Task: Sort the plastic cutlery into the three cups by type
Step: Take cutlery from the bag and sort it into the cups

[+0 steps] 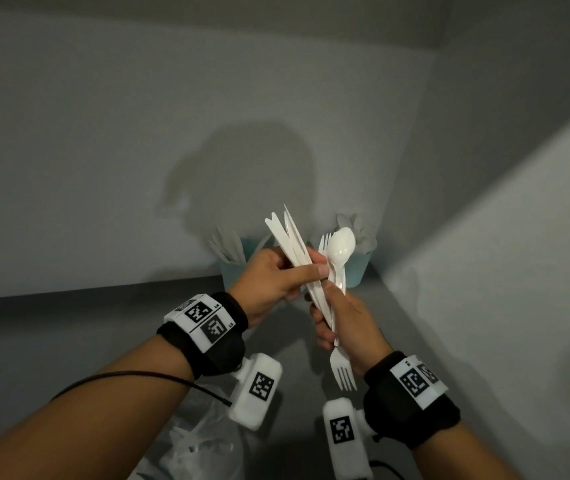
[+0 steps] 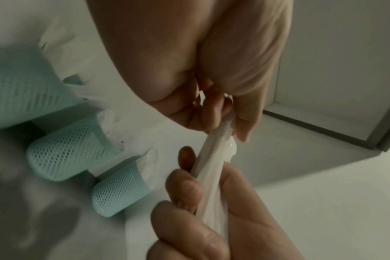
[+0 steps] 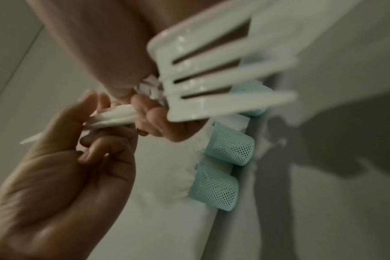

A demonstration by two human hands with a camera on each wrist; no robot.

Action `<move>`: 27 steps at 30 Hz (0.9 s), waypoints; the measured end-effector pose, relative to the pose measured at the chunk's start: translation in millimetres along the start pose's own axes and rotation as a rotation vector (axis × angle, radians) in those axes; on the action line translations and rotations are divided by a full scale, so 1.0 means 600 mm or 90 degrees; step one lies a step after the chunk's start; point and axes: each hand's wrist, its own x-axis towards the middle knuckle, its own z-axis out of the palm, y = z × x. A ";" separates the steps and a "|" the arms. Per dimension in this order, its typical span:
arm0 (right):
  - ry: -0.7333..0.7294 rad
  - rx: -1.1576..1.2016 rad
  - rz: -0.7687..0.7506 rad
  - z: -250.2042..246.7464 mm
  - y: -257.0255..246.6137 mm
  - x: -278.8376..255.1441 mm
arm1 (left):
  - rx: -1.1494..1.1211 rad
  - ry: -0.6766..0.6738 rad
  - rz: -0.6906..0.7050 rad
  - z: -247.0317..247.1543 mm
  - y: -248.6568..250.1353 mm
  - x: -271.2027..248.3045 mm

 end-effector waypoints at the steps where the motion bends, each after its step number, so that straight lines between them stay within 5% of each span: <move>1: 0.005 -0.001 0.000 -0.001 -0.001 0.001 | 0.012 -0.017 0.004 -0.006 0.004 0.000; 14: -0.009 -0.114 0.007 0.019 0.026 0.024 | 0.188 -0.013 -0.034 -0.066 -0.005 -0.019; 20: 0.028 -0.072 0.023 0.015 0.042 0.059 | 0.165 0.290 0.067 -0.179 0.026 0.036; 22: 0.013 -0.081 0.019 0.015 0.041 0.065 | 0.250 0.352 0.075 -0.213 0.025 0.074; 27: -0.043 -0.144 0.002 0.033 0.033 0.076 | 0.585 0.259 -0.086 -0.241 -0.027 0.161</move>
